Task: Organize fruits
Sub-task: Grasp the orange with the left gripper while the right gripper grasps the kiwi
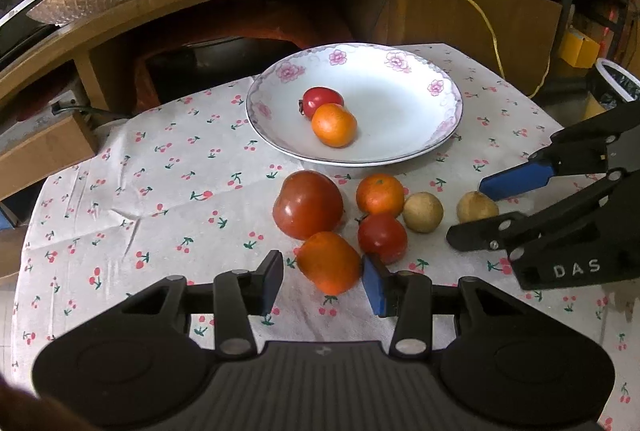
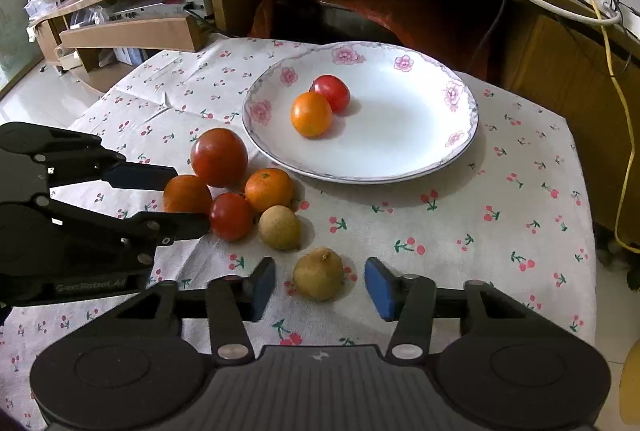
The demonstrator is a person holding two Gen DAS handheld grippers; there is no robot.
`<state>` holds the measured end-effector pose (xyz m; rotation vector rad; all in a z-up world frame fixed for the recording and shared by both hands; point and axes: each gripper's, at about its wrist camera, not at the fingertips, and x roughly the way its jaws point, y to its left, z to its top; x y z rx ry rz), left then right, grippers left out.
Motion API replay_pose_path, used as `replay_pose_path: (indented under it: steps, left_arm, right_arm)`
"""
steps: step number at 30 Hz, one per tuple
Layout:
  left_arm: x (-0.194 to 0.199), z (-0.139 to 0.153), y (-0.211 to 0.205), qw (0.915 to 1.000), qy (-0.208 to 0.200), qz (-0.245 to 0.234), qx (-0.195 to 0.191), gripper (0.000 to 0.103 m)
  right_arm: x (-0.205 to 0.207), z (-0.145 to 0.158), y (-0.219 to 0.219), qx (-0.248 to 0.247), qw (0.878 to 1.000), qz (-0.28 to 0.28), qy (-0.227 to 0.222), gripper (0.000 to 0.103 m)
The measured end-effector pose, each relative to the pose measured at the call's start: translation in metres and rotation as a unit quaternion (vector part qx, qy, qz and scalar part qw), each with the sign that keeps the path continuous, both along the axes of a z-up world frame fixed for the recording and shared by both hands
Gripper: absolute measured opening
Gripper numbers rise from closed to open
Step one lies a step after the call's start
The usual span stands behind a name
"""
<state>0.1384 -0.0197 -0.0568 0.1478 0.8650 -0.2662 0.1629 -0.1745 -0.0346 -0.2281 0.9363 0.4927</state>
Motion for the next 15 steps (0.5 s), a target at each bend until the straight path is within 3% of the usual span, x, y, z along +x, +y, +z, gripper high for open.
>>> replay_pose_path:
  steps: [3,15]
  left_arm:
    - [0.000,-0.003,-0.002,0.9999,0.010,-0.001,0.000,0.043]
    - [-0.028,0.007,0.008,0.9995,0.023,-0.012,-0.017,0.040]
  right_arm:
    - [0.000,0.001,-0.001,0.006,1.000,0.001,0.002,0.026]
    - [-0.027,0.010,0.002,-0.003,1.000,0.027,0.008,0.025]
